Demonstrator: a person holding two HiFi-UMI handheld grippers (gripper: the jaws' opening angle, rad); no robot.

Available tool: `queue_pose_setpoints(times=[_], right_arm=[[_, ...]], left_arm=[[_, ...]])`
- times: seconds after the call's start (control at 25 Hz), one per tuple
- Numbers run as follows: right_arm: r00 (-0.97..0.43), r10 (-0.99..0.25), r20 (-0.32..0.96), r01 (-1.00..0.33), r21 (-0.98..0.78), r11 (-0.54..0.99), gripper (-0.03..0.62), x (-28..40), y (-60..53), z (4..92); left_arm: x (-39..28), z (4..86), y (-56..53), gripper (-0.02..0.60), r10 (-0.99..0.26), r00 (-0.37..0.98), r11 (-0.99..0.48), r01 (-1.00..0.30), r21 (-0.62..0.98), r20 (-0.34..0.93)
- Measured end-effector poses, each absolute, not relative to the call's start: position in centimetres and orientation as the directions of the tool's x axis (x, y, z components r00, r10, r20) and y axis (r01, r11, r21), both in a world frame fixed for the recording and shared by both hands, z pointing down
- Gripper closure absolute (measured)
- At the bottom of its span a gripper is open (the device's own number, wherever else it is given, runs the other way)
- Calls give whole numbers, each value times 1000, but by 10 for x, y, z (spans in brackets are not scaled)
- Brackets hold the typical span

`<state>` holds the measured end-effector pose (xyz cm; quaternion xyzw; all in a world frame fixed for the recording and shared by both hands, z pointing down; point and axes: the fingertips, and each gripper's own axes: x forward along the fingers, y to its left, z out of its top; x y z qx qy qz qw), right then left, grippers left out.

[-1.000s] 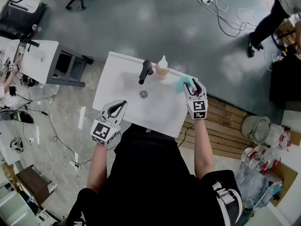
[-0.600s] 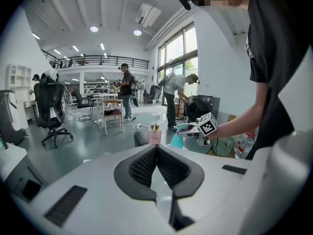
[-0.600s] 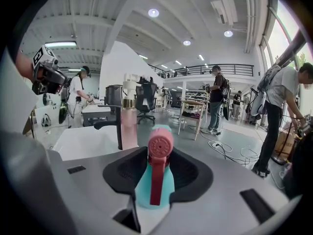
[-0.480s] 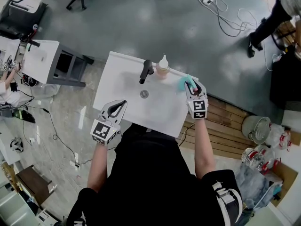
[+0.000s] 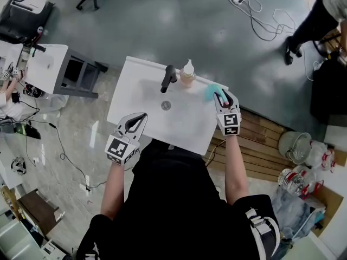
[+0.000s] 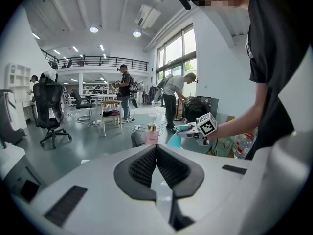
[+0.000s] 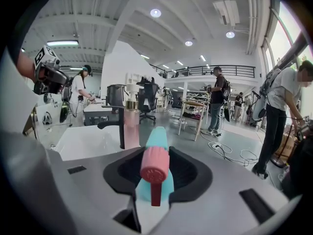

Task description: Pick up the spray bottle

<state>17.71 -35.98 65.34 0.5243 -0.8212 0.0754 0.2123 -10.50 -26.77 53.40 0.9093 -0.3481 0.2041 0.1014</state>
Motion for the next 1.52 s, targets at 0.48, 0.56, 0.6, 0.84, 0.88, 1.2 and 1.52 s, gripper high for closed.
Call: queue_pose_setpoints(times=[0.48, 0.56, 0.6, 0.84, 0.88, 1.2, 1.52], right_arm=[[-363, -838, 408, -890, 113, 441, 444, 170, -338, 635], [-362, -839, 406, -888, 123, 442, 444, 169, -333, 632], [-361, -840, 406, -888, 126, 442, 444, 168, -330, 631], [-348, -846, 403, -890, 140, 433, 444, 166, -312, 617], [-346, -848, 402, -891, 143, 432, 444, 166, -309, 615], [-333, -861, 385, -898, 147, 414, 444, 167, -288, 603], [-339, -859, 385, -898, 141, 417, 445, 168, -260, 595]], left_arm=[[-112, 526, -243, 560, -605, 677, -734, -678, 36, 418], [-112, 526, -238, 560, -604, 682, -736, -675, 38, 412], [-112, 526, -236, 560, -603, 685, -738, -673, 39, 409], [-111, 522, -224, 560, -593, 703, -751, -659, 46, 394], [-110, 522, -223, 560, -591, 706, -753, -656, 47, 390], [-96, 523, -217, 560, -565, 739, -782, -621, 49, 367], [-86, 519, -204, 560, -556, 751, -794, -606, 39, 355]])
